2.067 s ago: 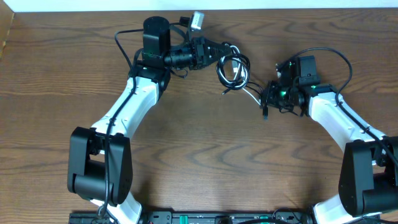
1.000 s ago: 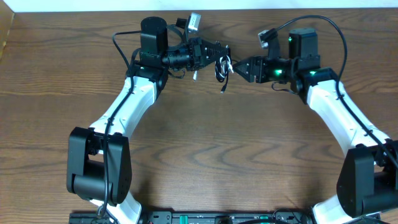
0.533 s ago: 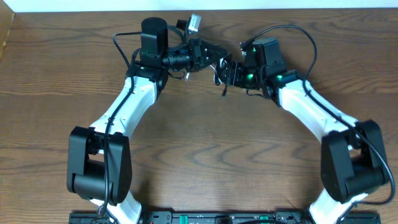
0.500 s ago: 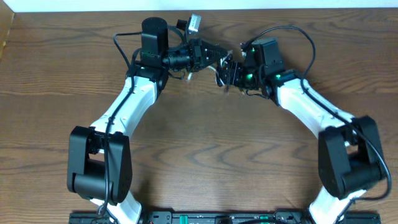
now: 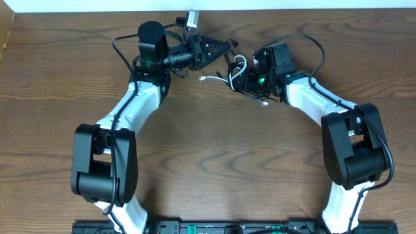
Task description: Untangle cables
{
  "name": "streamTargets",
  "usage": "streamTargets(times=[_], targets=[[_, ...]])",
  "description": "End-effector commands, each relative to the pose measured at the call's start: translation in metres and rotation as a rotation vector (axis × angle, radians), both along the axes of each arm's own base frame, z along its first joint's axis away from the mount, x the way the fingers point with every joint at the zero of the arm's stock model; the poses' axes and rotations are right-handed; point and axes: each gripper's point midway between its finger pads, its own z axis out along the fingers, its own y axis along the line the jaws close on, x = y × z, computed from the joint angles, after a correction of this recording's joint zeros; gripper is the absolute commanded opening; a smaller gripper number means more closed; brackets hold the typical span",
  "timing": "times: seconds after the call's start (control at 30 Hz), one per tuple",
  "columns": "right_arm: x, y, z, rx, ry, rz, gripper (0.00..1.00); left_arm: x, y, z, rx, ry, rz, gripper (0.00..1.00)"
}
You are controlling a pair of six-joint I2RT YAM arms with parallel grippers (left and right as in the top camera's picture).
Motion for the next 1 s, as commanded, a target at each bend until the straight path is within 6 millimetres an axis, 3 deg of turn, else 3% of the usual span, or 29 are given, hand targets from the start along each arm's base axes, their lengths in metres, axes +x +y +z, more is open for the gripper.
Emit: streamTargets(times=[0.0,0.1,0.17,0.27,0.3,0.37,0.5,0.6,0.67,0.7,0.8,0.87,0.97], targets=[[-0.011,-0.035,-0.057,-0.143,0.105,-0.089,0.45,-0.015,0.001,0.047,0.011,-0.158,-0.058,0.07],[-0.012,-0.032,-0.055,-0.131,0.097,-0.064,0.45,-0.02,-0.008,0.01,0.105,-0.092,-0.056,0.07],[-0.013,-0.03,-0.054,-0.123,0.09,-0.04,0.43,-0.022,-0.009,-0.028,0.226,-0.013,-0.016,0.08],[-0.014,-0.03,-0.05,-0.101,0.081,-0.009,0.39,-0.023,0.001,-0.068,0.387,0.083,0.06,0.08],[-0.013,-0.036,-0.048,-0.103,0.075,-0.003,0.36,-0.025,0.011,-0.09,0.486,0.138,0.106,0.08],[-0.013,-0.044,-0.046,-0.11,0.08,-0.009,0.33,-0.028,0.018,-0.103,0.546,0.18,0.132,0.07],[-0.013,-0.072,-0.039,-0.137,0.076,-0.009,0.31,-0.033,0.023,-0.112,0.593,0.187,0.124,0.07],[-0.009,-0.078,-0.019,-0.091,0.018,0.039,0.33,-0.034,0.024,-0.115,0.606,0.197,0.129,0.07],[-0.006,-0.073,0.01,-0.018,-0.061,0.1,0.37,-0.035,0.023,-0.115,0.607,0.199,0.126,0.07],[-0.005,-0.067,0.034,0.027,-0.129,0.141,0.4,-0.036,0.021,-0.115,0.609,0.196,0.121,0.08],[-0.004,-0.055,0.068,0.077,-0.219,0.181,0.45,-0.039,0.015,-0.115,0.612,0.192,0.108,0.07],[-0.006,-0.038,0.084,0.111,-0.259,0.212,0.46,-0.041,0.012,-0.116,0.615,0.189,0.102,0.07],[-0.01,-0.019,0.08,0.108,-0.243,0.219,0.47,-0.041,0.012,-0.116,0.62,0.194,0.11,0.07]])
